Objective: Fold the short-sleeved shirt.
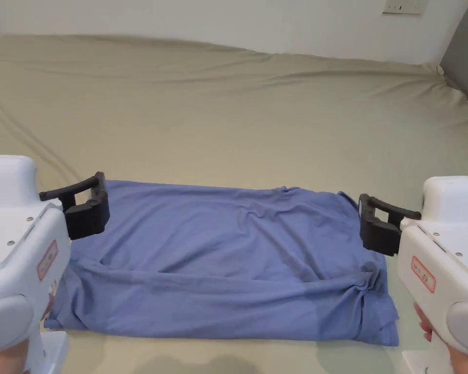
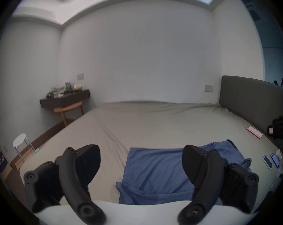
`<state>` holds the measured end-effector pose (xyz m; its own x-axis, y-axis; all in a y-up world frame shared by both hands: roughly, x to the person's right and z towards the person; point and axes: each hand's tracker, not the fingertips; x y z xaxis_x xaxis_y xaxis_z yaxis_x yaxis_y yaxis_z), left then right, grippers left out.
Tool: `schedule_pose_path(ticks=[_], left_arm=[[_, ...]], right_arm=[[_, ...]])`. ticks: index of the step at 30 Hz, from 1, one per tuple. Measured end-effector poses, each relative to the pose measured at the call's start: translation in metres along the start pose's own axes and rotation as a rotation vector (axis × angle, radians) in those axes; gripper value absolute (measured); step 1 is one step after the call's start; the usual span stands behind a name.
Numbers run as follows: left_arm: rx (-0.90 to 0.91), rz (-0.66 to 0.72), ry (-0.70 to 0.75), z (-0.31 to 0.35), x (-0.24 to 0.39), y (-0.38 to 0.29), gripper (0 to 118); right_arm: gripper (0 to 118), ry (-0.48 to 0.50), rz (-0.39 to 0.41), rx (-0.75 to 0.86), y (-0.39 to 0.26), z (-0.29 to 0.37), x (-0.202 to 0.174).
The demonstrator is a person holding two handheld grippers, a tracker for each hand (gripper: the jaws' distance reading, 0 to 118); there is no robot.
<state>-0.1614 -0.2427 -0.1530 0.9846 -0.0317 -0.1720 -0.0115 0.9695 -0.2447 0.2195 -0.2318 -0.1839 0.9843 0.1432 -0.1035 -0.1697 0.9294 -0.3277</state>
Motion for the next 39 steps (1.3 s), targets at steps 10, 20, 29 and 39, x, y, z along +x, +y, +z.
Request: schedule_pose_path(ticks=[10, 20, 29, 39], left_arm=[[-0.006, -0.025, -0.093, 0.021, 0.027, 0.001, 0], [-0.359, -0.025, -0.018, -0.037, -0.013, -0.076, 0], [-0.676, 0.009, 0.088, -0.086, -0.057, -0.167, 112], [-0.775, 0.066, 0.089, -0.113, -0.061, -0.194, 102]], right_arm=[[0, 0.076, 0.117, 0.039, -0.001, 0.025, -0.041], [0, 0.064, 0.096, -0.008, -0.013, 0.018, -0.021], [0, 0.001, 0.131, -0.155, -0.052, 0.014, 0.005], [0, -0.076, 0.099, -0.203, -0.056, 0.013, 0.034]])
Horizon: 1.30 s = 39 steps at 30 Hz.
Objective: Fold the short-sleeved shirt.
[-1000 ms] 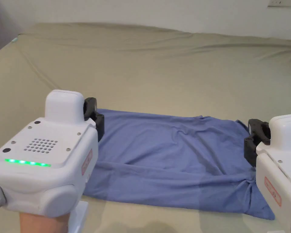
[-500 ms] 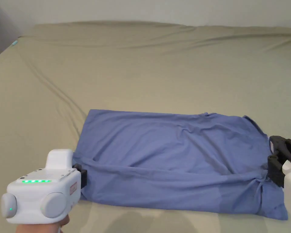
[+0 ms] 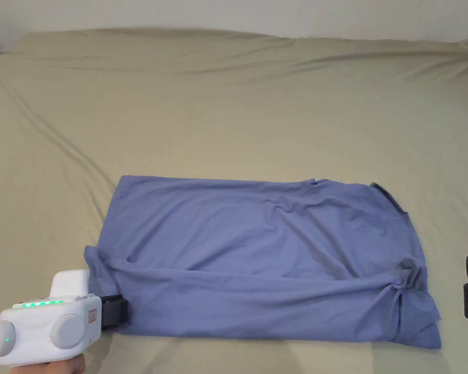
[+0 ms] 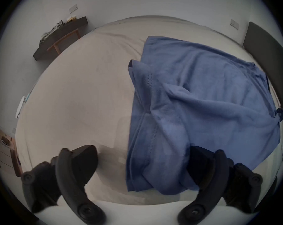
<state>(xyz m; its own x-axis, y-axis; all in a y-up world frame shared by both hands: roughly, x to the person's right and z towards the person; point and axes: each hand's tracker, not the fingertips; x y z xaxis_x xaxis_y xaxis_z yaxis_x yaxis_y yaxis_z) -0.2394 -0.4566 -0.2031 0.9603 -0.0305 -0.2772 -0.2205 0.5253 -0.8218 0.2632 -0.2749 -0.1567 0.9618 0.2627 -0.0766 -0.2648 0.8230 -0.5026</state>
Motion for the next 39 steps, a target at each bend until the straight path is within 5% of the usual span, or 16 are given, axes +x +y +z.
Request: schedule_pose_path(ticks=[3, 4, 5, 10, 13, 14, 18, 22, 25, 27, 30, 33, 39], left_arm=[[0.014, -0.006, -0.026, 0.01, 0.005, 0.001, 66], [0.026, -0.034, -0.037, 0.016, 0.009, 0.001, 43], [0.042, -0.071, -0.051, 0.022, 0.015, 0.002, 6], [0.142, -0.161, -0.001, 0.046, 0.03, 0.002, 5], [0.18, -0.127, -0.021, 0.066, 0.026, 0.004, 5], [0.185, -0.128, -0.023, 0.07, 0.026, 0.004, 5], [0.202, -0.138, -0.02, 0.083, 0.027, 0.0, 5], [0.191, -0.136, -0.024, 0.074, 0.024, -0.003, 5], [0.181, -0.135, -0.024, 0.07, 0.022, -0.004, 5], [0.176, -0.147, -0.022, 0.067, 0.023, -0.006, 5], [0.174, -0.15, -0.021, 0.065, 0.022, -0.005, 5], [0.176, -0.145, -0.03, 0.071, 0.019, -0.002, 5], [0.2, -0.14, -0.053, 0.097, 0.004, 0.0, 5]], right_arm=[[0, -0.019, -0.006, -0.019, -0.002, -0.007, 0.008], [0, -0.022, -0.013, -0.032, -0.003, -0.01, 0.01], [0, -0.026, -0.02, -0.054, -0.005, -0.014, 0.013], [1, -0.031, -0.024, -0.216, -0.027, -0.055, 0.024], [74, 0.003, -0.097, -0.387, -0.053, -0.094, 0.03], [89, 0.044, -0.13, -0.463, -0.063, -0.108, 0.032], [109, 0.102, -0.235, -0.593, -0.093, -0.154, 0.029], [109, 0.058, -0.135, -0.645, -0.104, -0.18, 0.012], [103, 0.073, -0.173, -0.628, -0.095, -0.176, 0.009], [81, 0.12, -0.211, -0.63, -0.093, -0.174, 0.006], [10, 0.247, -0.273, -0.614, -0.084, -0.164, -0.003], [10, 0.181, -0.136, -0.607, -0.077, -0.16, -0.015], [10, 0.191, -0.183, -0.547, -0.058, -0.127, 0.019]])
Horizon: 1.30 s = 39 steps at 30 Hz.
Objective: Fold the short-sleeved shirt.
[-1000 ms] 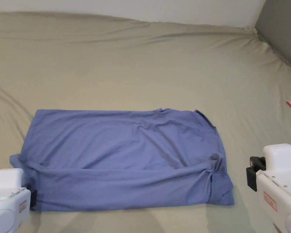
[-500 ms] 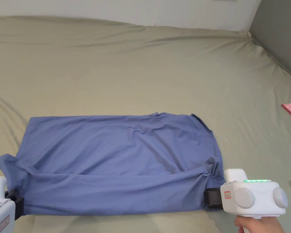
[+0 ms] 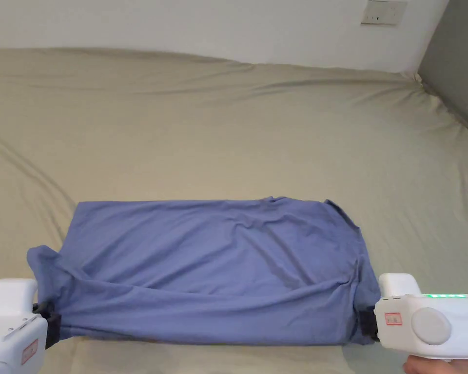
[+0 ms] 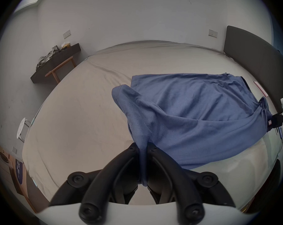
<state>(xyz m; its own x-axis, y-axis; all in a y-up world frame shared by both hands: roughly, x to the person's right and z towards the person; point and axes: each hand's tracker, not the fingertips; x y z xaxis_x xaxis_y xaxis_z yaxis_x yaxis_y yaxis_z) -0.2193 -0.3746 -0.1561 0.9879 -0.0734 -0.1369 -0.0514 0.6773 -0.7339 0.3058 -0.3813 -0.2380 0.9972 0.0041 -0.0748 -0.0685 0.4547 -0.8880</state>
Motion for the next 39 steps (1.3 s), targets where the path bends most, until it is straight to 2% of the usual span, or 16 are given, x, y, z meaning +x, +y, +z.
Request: schedule_pose_path(ticks=[5, 6, 8, 14, 17, 19, 20, 21, 22, 23, 25, 26, 28, 32, 36, 39], left_arm=[[-0.036, -0.046, 0.004, 0.023, -0.004, -0.012, 5], [-0.057, -0.062, 0.001, 0.027, -0.005, -0.019, 5], [-0.111, -0.085, -0.009, 0.03, -0.008, -0.034, 5], [-0.282, -0.071, -0.026, 0.015, -0.018, -0.081, 5], [-0.3, -0.073, -0.03, 0.003, -0.018, -0.094, 5], [-0.321, -0.07, -0.025, -0.003, -0.018, -0.095, 5], [-0.321, -0.07, -0.025, -0.002, -0.018, -0.092, 5], [-0.323, -0.069, -0.021, 0.0, -0.018, -0.088, 7], [-0.328, -0.076, -0.015, 0.001, -0.018, -0.086, 12], [-0.328, -0.085, -0.003, 0.002, -0.018, -0.085, 32], [-0.326, -0.117, 0.08, 0.006, -0.02, -0.081, 80], [-0.317, -0.12, 0.113, 0.01, -0.024, -0.076, 100], [-0.229, -0.062, 0.119, 0.024, -0.033, -0.062, 102], [0.112, 0.097, 0.131, 0.074, -0.04, -0.013, 102], [0.395, 0.093, 0.099, 0.122, -0.017, 0.038, 102], [0.571, 0.052, 0.063, 0.157, 0.011, 0.063, 102]], right_arm=[[10, 0.024, 0.045, -0.011, -0.015, 0.047, -0.009], [10, 0.025, 0.044, -0.023, -0.019, 0.041, 0.007], [10, 0.037, 0.032, -0.062, -0.031, 0.041, 0.012], [10, 0.05, -0.024, -0.195, -0.079, 0.023, 0.005], [10, 0.056, -0.048, -0.235, -0.095, 0.001, 0.01], [10, 0.068, -0.127, -0.238, -0.1, -0.006, 0.015], [14, 0.088, -0.171, -0.227, -0.099, -0.003, 0.018], [22, 0.076, -0.167, -0.229, -0.096, 0.001, 0.019], [35, 0.053, -0.156, -0.228, -0.094, 0.01, 0.013], [55, 0.001, -0.129, -0.217, -0.093, 0.013, 0.014], [80, -0.063, -0.099, -0.192, -0.087, 0.024, 0.018], [91, -0.091, -0.098, -0.15, -0.082, 0.034, 0.021], [105, -0.141, -0.098, -0.047, -0.069, 0.056, 0.023], [107, -0.217, 0.001, 0.226, -0.031, 0.111, 0.008], [107, -0.226, 0.138, 0.523, -0.001, 0.172, -0.038], [108, -0.205, 0.198, 0.716, 0.01, 0.208, -0.072]])
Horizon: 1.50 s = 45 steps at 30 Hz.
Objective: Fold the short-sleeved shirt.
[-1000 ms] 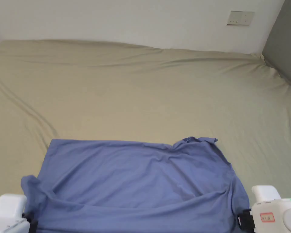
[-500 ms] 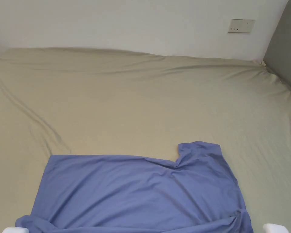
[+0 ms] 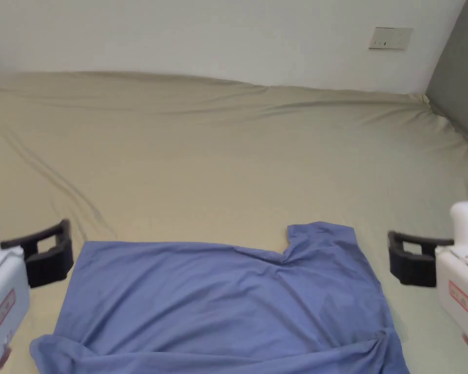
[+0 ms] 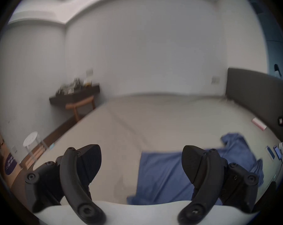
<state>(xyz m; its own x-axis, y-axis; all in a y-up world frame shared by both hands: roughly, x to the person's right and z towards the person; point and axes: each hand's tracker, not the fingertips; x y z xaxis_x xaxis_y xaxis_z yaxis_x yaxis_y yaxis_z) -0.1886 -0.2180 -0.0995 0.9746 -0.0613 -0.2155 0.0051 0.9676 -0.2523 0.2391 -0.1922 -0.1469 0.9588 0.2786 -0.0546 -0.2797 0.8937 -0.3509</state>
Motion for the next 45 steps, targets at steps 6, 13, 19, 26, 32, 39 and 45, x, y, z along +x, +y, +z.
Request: schedule_pose_path(ticks=[6, 13, 19, 26, 32, 39, 45], left_arm=[[0.148, -0.093, -0.014, 0.01, 0.047, 0.029, 84], [0.161, -0.096, -0.068, 0.001, 0.078, 0.037, 1], [0.109, -0.12, -0.059, -0.022, 0.079, 0.021, 0], [-0.175, -0.07, -0.016, -0.102, 0.038, -0.053, 0], [-0.569, -0.052, -0.01, -0.202, -0.016, -0.115, 20], [-0.582, -0.037, -0.002, -0.296, -0.027, -0.131, 116], [-0.702, -0.033, 0.035, -0.347, -0.024, -0.153, 100]], right_arm=[[78, 0.066, 0.035, 0.193, 0.036, 0.027, -0.05], [0, 0.138, 0.04, 0.191, 0.035, 0.008, -0.081], [0, 0.131, 0.091, 0.193, 0.032, -0.008, -0.098], [0, 0.137, 0.083, 0.067, 0.004, -0.055, -0.094], [0, 0.108, 0.085, -0.036, -0.023, -0.095, -0.07], [0, 0.053, 0.054, -0.098, -0.039, -0.122, -0.043], [0, 0.033, 0.053, -0.144, -0.048, -0.126, -0.033]])
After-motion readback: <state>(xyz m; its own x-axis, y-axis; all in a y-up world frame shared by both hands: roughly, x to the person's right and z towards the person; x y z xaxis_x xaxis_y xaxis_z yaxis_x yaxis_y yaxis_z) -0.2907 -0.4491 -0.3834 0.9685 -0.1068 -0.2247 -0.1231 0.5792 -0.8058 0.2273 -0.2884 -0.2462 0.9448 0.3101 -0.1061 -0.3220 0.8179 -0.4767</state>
